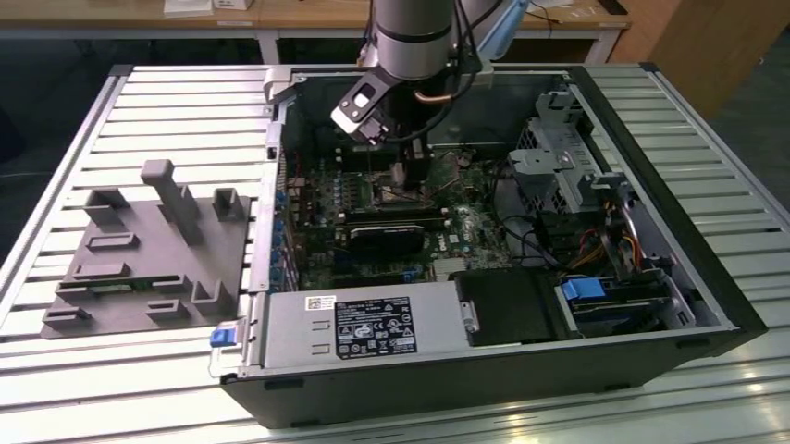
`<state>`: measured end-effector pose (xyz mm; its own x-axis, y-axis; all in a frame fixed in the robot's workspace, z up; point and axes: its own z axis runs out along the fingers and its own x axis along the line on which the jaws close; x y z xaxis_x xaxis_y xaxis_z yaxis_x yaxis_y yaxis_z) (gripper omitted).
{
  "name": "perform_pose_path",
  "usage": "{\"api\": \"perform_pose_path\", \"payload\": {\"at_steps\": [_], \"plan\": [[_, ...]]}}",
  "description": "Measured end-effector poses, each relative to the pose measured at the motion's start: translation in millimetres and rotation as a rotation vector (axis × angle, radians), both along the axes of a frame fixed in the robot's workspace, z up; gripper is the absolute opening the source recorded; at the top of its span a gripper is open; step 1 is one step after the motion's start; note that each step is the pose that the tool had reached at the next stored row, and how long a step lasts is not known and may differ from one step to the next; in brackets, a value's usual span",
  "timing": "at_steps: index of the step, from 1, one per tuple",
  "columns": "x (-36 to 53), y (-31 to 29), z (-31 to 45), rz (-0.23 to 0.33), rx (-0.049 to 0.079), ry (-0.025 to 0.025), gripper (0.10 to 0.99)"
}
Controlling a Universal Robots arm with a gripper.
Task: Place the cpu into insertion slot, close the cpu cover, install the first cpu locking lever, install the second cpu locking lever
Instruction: 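Place the cpu into insertion slot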
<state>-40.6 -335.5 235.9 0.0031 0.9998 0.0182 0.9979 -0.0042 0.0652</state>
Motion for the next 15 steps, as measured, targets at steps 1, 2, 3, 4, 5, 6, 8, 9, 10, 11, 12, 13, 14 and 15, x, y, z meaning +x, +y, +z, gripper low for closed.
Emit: {"api": "perform_pose_path", "payload": {"at_steps": [1,2,3,4,5,6,8,9,10,11,12,13,14,15], "plan": [[-0.6,0.2,-1.1,0.000,0.000,0.0000,0.537],[-1.2,0.4,-2.2,0.000,0.000,0.0000,0.537],[-1.8,0.6,-3.3,0.000,0.000,0.0000,0.537],[-2.4,0.9,-4.3,0.000,0.000,0.0000,0.537],[-2.9,1.2,-5.5,0.000,0.000,0.0000,0.537],[-3.4,1.5,-6.7,0.000,0.000,0.0000,0.537],[-4.3,2.3,-9.3,0.000,0.000,0.0000,0.537],[-4.8,2.7,-10.5,0.000,0.000,-0.0001,0.537],[-5.2,3.0,-11.6,0.000,0.000,0.0000,0.537],[-5.7,3.5,-12.7,0.000,0.000,0.0000,0.537],[-6.1,3.9,-13.8,0.000,0.000,0.0000,0.537],[-6.4,4.1,-14.8,0.000,0.000,0.0000,0.537],[-6.6,4.4,-16.0,0.000,0.000,0.0000,0.537],[-6.8,4.7,-17.1,0.000,0.000,0.0000,0.537]]}}
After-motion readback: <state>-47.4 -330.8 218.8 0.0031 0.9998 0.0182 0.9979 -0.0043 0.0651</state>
